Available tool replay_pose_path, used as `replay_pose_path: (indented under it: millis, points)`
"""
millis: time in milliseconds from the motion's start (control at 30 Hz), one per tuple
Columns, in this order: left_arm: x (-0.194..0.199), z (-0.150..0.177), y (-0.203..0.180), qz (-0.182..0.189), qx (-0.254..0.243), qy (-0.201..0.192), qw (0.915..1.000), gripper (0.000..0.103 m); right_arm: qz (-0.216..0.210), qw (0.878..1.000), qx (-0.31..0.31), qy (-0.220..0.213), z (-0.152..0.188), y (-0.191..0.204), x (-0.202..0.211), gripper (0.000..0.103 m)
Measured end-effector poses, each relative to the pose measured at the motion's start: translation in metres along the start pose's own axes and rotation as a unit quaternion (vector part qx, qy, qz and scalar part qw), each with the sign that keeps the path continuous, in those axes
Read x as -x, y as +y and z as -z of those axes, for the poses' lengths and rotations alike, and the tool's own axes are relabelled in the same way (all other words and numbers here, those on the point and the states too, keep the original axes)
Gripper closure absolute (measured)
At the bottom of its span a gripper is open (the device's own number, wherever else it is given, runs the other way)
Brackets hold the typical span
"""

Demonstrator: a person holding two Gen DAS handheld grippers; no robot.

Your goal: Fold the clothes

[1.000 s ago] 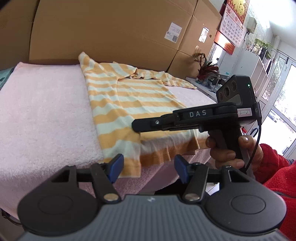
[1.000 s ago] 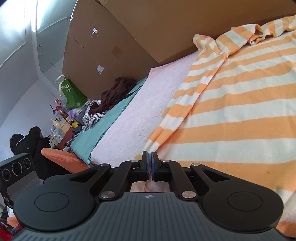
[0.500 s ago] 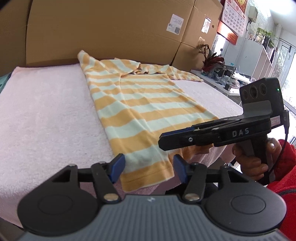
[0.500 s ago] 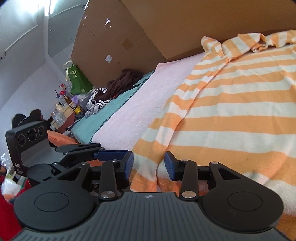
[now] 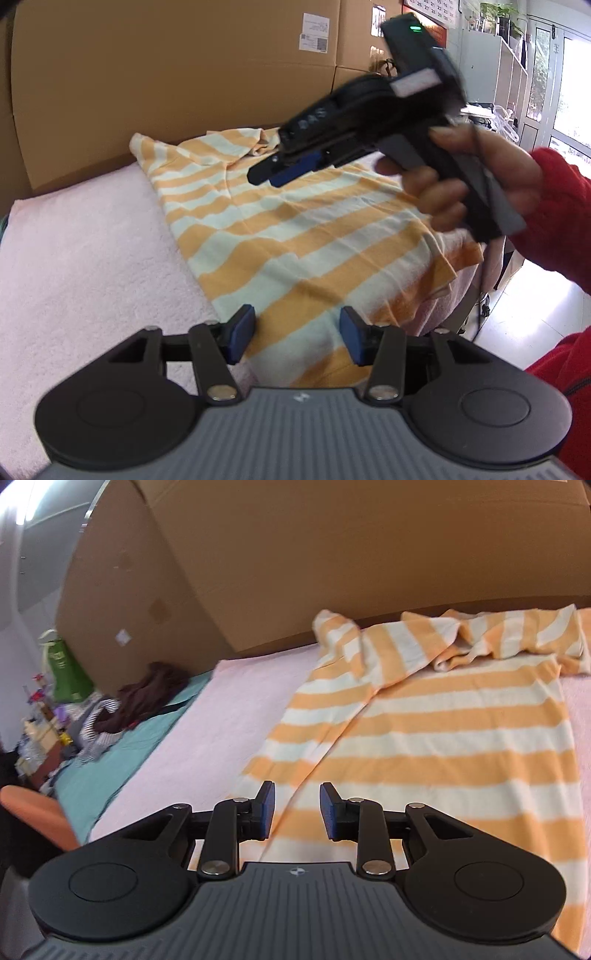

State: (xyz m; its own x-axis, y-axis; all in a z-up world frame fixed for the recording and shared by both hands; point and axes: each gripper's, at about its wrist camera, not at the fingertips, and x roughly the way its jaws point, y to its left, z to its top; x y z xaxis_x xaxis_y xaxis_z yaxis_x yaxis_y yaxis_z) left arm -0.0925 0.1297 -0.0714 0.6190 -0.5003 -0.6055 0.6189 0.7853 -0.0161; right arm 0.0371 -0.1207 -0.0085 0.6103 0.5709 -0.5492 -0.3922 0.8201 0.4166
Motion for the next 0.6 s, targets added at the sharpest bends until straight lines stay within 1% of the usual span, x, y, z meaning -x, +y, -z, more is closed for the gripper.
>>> replay_pose_path:
  millis: [33,67,133,167,200,233,267,300,400,467,533,567,600]
  points:
    - [0.002,0.001,0.002,-0.001,-0.003,0.002,1.0000,0.054,0.029,1.000,-0.006,0.004,-0.012,-0.004,-0.013,0.073]
    - [0.004,0.002,0.003,-0.002,-0.007,0.004,1.0000,0.054,0.044,0.999,-0.017,0.007,-0.022,-0.010,-0.026,0.071]
    - [0.005,0.004,0.005,-0.002,-0.011,0.005,0.9999,0.054,0.052,0.998,-0.042,0.009,-0.037,-0.021,-0.055,0.071]
    - [0.005,0.004,0.005,-0.002,-0.016,0.006,0.9999,0.054,0.056,0.997,-0.054,0.010,-0.045,-0.027,-0.069,0.073]
    - [0.005,0.005,0.004,-0.004,-0.022,0.006,0.9997,0.054,0.063,0.996,-0.061,-0.006,-0.049,-0.029,-0.076,0.074]
    - [0.005,0.006,0.004,-0.002,-0.024,0.005,0.9997,0.054,0.074,0.995,-0.060,-0.011,-0.054,-0.030,-0.081,0.077]
    - [0.006,0.006,0.005,-0.001,-0.026,0.005,0.9997,0.054,0.085,0.995,-0.059,-0.016,-0.058,-0.030,-0.086,0.097]
    - [0.007,0.007,0.006,0.001,-0.027,0.004,0.9996,0.054,0.095,0.994,-0.057,-0.020,-0.063,-0.030,-0.091,0.097]
    - [0.006,0.008,0.006,0.004,-0.029,0.002,0.9996,0.054,0.084,0.993,-0.064,-0.056,-0.073,-0.037,-0.090,0.097]
    - [0.006,0.008,0.006,0.007,-0.030,0.001,0.9995,0.054,0.098,0.992,-0.050,-0.055,-0.071,-0.039,-0.099,0.096]
    - [0.007,0.006,0.005,0.008,-0.029,0.001,0.9995,0.054,0.094,0.994,-0.040,-0.042,-0.067,-0.041,-0.098,0.094]
    - [0.008,0.004,0.006,0.010,-0.026,0.001,0.9996,0.054,0.091,0.995,-0.035,-0.036,-0.064,-0.043,-0.097,0.089]
    - [0.009,0.003,0.007,0.012,-0.024,0.001,0.9997,0.055,0.087,0.995,-0.046,-0.031,-0.063,-0.045,-0.088,0.086]
